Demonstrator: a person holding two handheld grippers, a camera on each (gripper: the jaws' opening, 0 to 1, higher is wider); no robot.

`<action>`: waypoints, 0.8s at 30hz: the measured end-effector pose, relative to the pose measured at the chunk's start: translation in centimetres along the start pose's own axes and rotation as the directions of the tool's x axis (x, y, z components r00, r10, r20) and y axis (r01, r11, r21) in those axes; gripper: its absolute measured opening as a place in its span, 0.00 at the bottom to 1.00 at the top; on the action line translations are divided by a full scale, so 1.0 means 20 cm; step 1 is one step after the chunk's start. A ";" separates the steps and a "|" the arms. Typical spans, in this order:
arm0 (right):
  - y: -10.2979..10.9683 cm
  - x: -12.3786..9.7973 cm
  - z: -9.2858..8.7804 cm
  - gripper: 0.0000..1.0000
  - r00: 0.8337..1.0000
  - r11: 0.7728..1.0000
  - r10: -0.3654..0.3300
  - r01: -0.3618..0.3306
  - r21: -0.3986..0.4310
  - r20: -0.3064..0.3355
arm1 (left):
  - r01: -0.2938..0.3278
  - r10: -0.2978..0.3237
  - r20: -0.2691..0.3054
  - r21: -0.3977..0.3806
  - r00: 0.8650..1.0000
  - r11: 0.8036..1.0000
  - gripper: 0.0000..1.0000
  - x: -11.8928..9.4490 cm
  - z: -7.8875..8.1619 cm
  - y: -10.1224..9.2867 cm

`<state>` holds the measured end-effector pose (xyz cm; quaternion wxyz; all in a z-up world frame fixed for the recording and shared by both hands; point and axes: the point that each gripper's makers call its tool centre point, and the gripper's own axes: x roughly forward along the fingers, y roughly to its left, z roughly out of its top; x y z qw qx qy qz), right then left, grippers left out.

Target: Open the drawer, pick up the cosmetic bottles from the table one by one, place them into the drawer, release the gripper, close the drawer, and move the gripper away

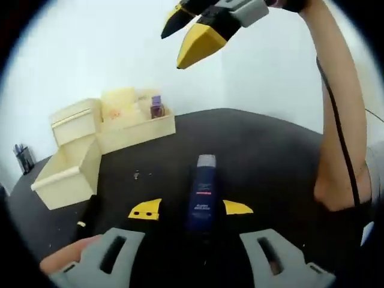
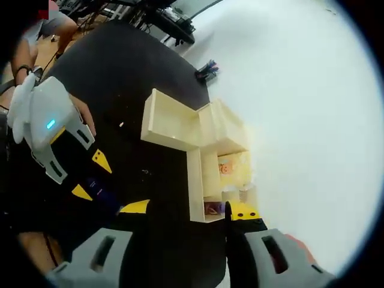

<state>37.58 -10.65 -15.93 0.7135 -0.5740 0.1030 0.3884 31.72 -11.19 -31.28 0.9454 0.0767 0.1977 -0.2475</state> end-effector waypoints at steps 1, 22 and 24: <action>0.00 0.00 0.00 0.44 1.000 1.000 0.000 0.000 0.000 -0.001 | 0.015 -0.015 -0.002 -0.013 1.000 1.000 0.35 0.01 0.00 -0.01; -0.04 0.02 -0.01 0.44 1.000 1.000 -0.015 0.015 0.009 -0.015 | -0.037 0.046 -0.037 0.216 0.998 0.976 0.19 -0.03 -0.01 0.06; -0.04 0.02 -0.01 0.44 1.000 1.000 -0.015 0.016 0.007 -0.017 | -0.039 0.053 -0.048 0.255 0.997 0.966 0.18 -0.06 -0.01 0.07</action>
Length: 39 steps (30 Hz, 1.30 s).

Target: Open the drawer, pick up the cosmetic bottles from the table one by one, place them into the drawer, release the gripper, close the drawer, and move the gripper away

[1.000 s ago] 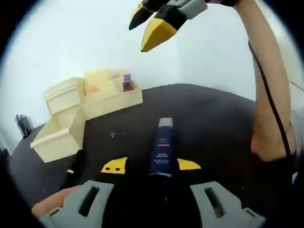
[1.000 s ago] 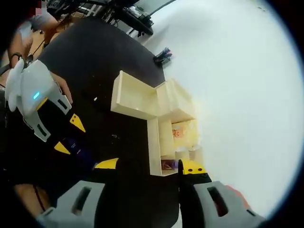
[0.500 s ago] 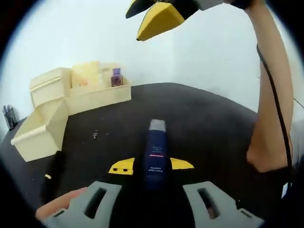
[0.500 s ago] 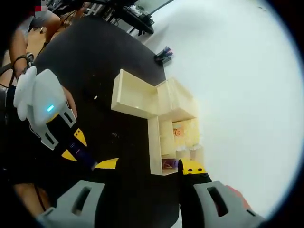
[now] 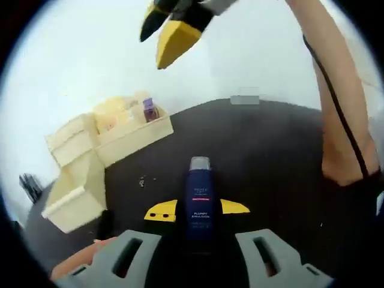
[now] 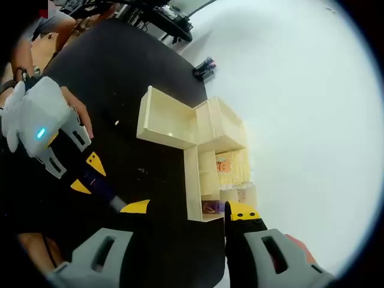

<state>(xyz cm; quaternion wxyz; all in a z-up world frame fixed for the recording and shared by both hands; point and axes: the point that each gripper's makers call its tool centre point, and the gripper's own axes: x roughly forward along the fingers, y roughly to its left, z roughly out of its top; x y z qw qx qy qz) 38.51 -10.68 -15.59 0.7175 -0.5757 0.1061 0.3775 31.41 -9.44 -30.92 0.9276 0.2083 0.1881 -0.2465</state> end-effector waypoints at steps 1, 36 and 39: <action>0.00 0.00 0.00 0.44 1.000 1.000 0.000 0.000 -0.002 -0.002 | -0.020 0.020 -0.001 0.046 1.000 0.999 0.18 -0.02 0.00 0.02; -0.61 -0.43 0.61 0.45 0.110 0.390 -0.338 -0.888 0.245 0.935 | -0.695 0.537 0.443 0.492 0.718 0.524 0.18 -0.84 0.57 0.74; -0.63 -0.40 0.59 0.48 -0.081 0.049 -0.458 -0.997 -0.066 0.885 | -0.712 0.550 0.453 0.476 0.702 0.516 0.18 -0.87 0.59 0.79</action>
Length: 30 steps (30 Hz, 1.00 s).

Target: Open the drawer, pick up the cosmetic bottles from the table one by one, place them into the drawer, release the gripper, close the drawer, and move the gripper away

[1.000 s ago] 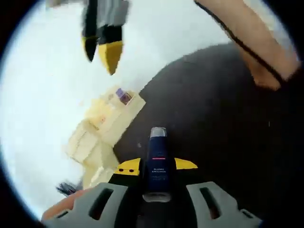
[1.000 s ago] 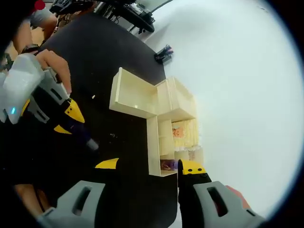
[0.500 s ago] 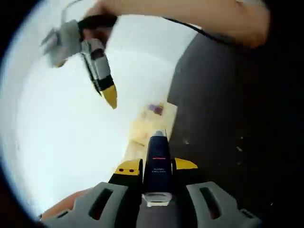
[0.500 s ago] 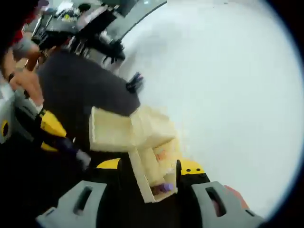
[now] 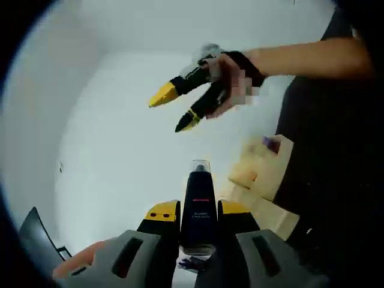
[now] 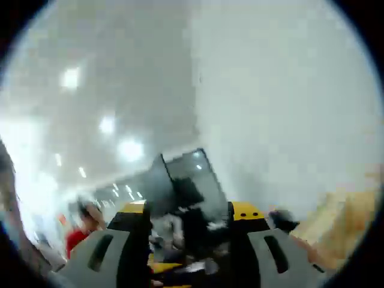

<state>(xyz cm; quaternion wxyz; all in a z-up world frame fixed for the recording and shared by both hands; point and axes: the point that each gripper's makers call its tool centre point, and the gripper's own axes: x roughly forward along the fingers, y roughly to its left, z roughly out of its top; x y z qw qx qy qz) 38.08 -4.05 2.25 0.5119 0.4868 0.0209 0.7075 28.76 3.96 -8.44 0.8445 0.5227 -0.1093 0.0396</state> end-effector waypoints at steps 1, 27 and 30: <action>-0.04 -0.01 0.00 0.48 0.999 0.996 0.029 -0.030 0.080 0.018 | -0.008 0.008 0.000 0.000 1.000 1.000 0.18 0.01 0.00 0.01; -0.24 0.09 -0.48 0.28 0.971 0.982 0.184 -0.174 0.076 -0.152 | -0.072 0.073 0.002 -0.099 0.997 0.992 0.18 0.09 0.01 0.14; -0.24 0.10 -0.48 0.26 0.971 0.979 0.197 -0.187 0.082 -0.132 | -0.065 0.066 -0.003 -0.111 0.998 0.992 0.18 0.10 0.00 0.12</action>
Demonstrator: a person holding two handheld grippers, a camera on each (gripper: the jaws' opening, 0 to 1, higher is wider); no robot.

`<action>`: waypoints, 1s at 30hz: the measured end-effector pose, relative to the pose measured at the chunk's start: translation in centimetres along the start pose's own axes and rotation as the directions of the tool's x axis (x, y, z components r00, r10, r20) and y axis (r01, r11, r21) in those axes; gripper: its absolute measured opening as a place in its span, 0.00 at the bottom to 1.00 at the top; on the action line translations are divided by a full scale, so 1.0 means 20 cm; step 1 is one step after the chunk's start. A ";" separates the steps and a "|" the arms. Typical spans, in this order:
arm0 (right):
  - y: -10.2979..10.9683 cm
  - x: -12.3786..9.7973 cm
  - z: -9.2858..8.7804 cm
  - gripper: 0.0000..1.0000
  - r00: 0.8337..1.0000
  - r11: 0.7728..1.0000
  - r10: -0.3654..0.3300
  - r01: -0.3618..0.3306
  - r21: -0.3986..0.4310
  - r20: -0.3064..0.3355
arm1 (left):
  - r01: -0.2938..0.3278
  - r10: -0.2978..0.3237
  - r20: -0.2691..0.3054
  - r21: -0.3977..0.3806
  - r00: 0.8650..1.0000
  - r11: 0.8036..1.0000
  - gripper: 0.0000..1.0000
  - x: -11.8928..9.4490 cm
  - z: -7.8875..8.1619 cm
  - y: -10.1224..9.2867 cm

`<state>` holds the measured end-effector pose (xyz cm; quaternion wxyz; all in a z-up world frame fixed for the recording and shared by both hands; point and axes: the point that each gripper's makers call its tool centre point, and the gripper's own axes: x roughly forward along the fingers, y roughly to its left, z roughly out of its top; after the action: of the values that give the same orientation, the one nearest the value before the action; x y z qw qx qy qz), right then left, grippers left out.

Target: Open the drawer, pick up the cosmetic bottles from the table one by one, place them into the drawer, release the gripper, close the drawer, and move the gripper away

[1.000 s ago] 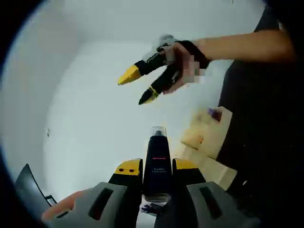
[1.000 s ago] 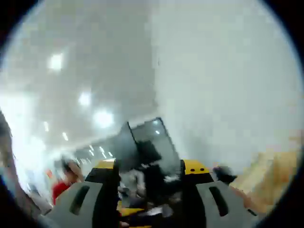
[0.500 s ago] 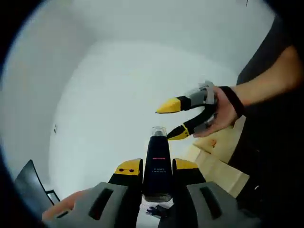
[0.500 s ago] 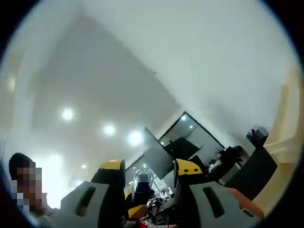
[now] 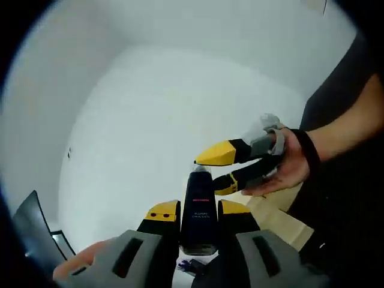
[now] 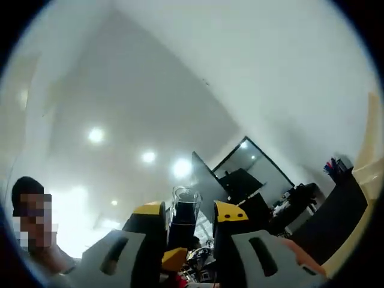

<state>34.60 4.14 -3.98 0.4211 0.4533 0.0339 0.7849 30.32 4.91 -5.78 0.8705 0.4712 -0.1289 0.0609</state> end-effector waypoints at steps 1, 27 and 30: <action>0.00 0.00 0.00 0.25 1.000 1.000 0.005 -0.005 0.005 0.000 | 0.002 -0.002 0.000 -0.003 1.000 1.000 0.18 0.00 0.00 -0.01; 0.11 0.17 -0.05 0.16 0.963 0.851 -0.256 0.187 -0.490 -0.078 | 0.015 -0.032 -0.056 -0.280 0.998 0.960 0.21 0.04 -0.14 -0.02; 0.11 0.19 -0.06 0.16 0.946 0.799 -0.311 0.212 -0.563 -0.085 | 0.020 -0.042 -0.063 -0.309 0.997 0.951 0.21 0.05 -0.15 -0.03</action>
<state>31.49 5.79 -1.23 0.6328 0.2352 -0.0923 0.7319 31.79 7.09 -7.47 0.9379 0.3295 -0.0995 0.0425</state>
